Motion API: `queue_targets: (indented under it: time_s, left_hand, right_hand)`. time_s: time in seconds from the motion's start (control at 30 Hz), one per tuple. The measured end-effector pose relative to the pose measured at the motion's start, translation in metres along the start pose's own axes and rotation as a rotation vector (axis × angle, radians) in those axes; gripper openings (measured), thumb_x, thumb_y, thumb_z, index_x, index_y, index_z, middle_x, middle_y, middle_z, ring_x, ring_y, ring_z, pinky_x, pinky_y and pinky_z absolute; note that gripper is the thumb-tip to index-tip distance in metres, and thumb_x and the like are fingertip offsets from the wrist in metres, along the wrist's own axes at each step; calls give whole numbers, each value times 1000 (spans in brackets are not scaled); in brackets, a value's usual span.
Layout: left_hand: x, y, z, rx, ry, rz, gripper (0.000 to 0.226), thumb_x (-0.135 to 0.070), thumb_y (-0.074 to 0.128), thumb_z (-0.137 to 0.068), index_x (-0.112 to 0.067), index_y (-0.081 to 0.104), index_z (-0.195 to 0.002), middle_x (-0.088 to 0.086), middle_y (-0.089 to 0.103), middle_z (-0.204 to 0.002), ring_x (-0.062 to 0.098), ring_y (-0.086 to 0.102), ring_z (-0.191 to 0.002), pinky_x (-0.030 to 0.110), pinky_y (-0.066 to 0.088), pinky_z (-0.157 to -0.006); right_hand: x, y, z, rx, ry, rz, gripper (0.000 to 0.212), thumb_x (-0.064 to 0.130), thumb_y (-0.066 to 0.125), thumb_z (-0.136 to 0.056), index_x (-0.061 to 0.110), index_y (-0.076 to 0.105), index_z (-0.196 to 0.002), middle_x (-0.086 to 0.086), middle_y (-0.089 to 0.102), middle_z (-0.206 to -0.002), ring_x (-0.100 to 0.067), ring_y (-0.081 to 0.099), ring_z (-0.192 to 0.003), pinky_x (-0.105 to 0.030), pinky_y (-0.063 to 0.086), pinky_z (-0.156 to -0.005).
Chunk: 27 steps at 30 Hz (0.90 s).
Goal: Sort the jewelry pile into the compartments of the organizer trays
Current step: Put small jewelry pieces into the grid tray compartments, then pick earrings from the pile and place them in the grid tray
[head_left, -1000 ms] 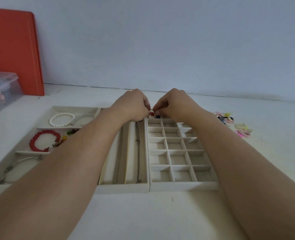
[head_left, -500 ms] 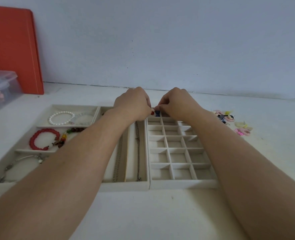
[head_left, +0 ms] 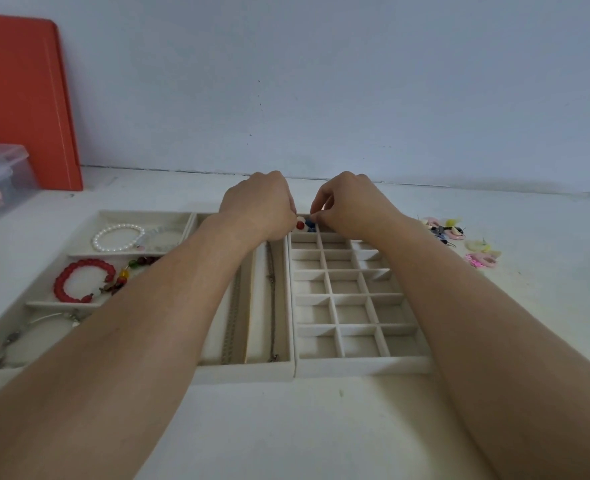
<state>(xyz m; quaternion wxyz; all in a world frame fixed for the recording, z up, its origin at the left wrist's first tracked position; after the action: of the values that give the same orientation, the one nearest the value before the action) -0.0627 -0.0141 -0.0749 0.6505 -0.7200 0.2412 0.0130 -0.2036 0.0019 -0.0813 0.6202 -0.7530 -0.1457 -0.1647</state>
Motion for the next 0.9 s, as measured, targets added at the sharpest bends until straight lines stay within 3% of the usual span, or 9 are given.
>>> queue_targets:
  time_s: [0.13,0.33,0.4,0.53,0.7,0.8,0.9]
  left_hand:
    - [-7,1,2,34,60,-93,22,-32,66,-90,-24,72,-110,3,67,-110,24,64,-96,36,54,-81]
    - [-5,5,3,70,78,-61,19,-36,67,-93,-25,66,-109,0,58,-104,21,61,-97,32,44,-73]
    - [-4,4,2,60,79,-63,15,-33,70,-91,-25,70,-103,-2,60,-99,21,62,-94,33,47,-73]
    - [-4,6,1,83,79,-70,14,-31,70,-89,-21,75,-96,2,67,-96,23,65,-88,36,57,-80]
    - [-7,-5,6,71,68,39,4,-26,71,-85,-26,75,-84,-5,65,-75,17,66,-79,29,51,-71]
    - [-19,-14,10,36,94,146,7,-24,70,-84,-27,73,-79,-6,71,-76,14,69,-69,30,56,-70]
    - [-45,-15,20,45,174,255,4,-25,71,-87,-27,74,-84,-9,71,-79,11,69,-71,26,52,-66]
  right_hand:
    - [-2,-3,0,3,8,-3,5,27,77,-86,22,77,-84,4,65,-91,-12,61,-79,-23,44,-61]
    - [-10,-17,0,-17,36,-20,3,23,73,-88,22,76,-89,2,67,-98,-8,61,-74,-26,48,-67]
    - [-9,-26,2,-29,34,-29,4,21,71,-89,22,75,-92,4,67,-97,-5,58,-67,-24,45,-64]
    - [-9,-64,12,-129,34,-79,5,23,70,-90,24,75,-92,6,69,-85,-10,61,-78,-22,44,-60]
    - [-35,-104,36,-135,39,-8,3,23,71,-92,25,73,-94,11,67,-82,-4,59,-67,-18,42,-57]
    - [-65,-110,57,-75,75,50,3,24,72,-92,26,73,-93,9,71,-86,-4,65,-62,-18,44,-57]
    - [-99,-100,77,-19,131,96,4,31,73,-90,28,75,-92,11,73,-87,-8,69,-72,-25,51,-68]
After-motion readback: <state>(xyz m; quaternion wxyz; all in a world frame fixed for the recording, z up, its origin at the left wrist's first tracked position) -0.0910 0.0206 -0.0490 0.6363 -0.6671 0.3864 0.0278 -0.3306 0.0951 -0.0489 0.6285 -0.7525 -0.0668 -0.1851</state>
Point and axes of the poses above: each hand's wrist, its own z-axis away from the middle knuckle, its own y-axis out of the palm, x = y × z, the point moved 7 cm from there along -z, towards the middle knuckle
